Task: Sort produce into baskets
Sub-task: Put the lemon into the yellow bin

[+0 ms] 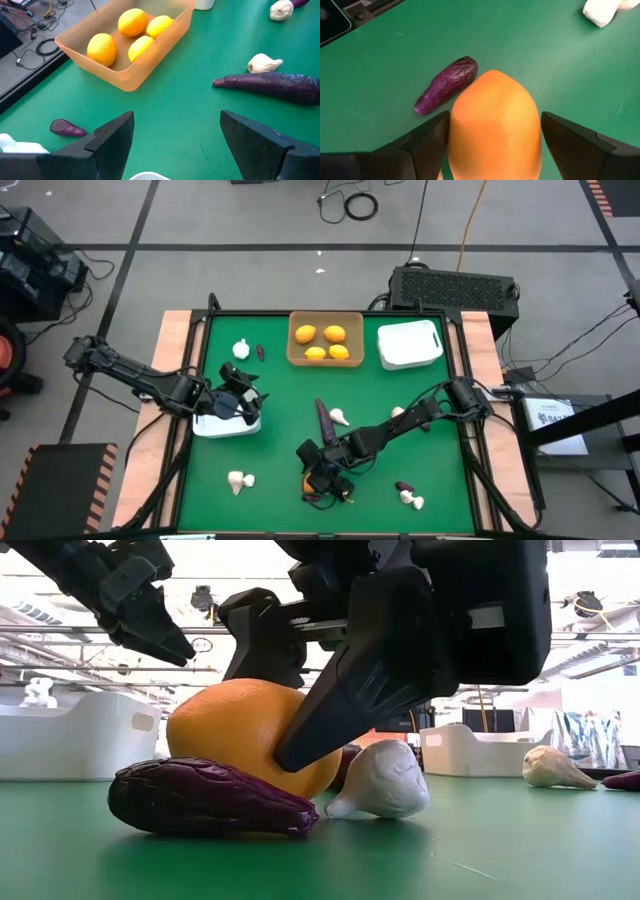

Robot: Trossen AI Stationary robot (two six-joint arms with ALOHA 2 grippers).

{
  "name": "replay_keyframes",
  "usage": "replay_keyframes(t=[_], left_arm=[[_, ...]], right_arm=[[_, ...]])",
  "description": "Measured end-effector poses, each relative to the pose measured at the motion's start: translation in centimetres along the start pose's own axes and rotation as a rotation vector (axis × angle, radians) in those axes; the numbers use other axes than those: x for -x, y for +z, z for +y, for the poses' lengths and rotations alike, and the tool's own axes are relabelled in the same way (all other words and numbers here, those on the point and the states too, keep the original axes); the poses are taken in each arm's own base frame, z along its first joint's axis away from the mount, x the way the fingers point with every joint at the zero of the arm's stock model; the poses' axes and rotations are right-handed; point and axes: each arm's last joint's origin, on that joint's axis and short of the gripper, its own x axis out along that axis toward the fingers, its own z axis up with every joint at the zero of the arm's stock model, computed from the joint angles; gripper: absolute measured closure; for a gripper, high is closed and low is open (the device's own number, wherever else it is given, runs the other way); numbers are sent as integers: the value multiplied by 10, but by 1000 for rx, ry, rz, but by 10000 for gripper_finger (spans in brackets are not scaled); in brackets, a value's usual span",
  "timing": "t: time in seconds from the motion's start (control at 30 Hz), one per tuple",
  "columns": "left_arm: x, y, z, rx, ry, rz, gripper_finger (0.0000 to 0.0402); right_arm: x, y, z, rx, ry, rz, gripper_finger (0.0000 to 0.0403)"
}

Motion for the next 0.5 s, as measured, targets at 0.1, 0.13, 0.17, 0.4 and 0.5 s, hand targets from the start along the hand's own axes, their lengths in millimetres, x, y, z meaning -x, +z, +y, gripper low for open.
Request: replay_keyframes(t=[0.1, 0.13, 0.17, 0.4, 0.5], left_arm=[[0, 0, 0, 0, 0, 0, 98], [0, 0, 0, 0, 0, 0, 98], [0, 0, 0, 0, 0, 0, 98], [0, 0, 0, 0, 0, 0, 98], [0, 0, 0, 1, 0, 0, 98]], right_arm=[[0, 0, 0, 0, 0, 0, 125], [0, 0, 0, 0, 0, 0, 131], [0, 0, 0, 0, 0, 0, 137], [18, 9, -6, -27, -21, -40, 151], [39, 17, -18, -36, -60, -84, 151]])
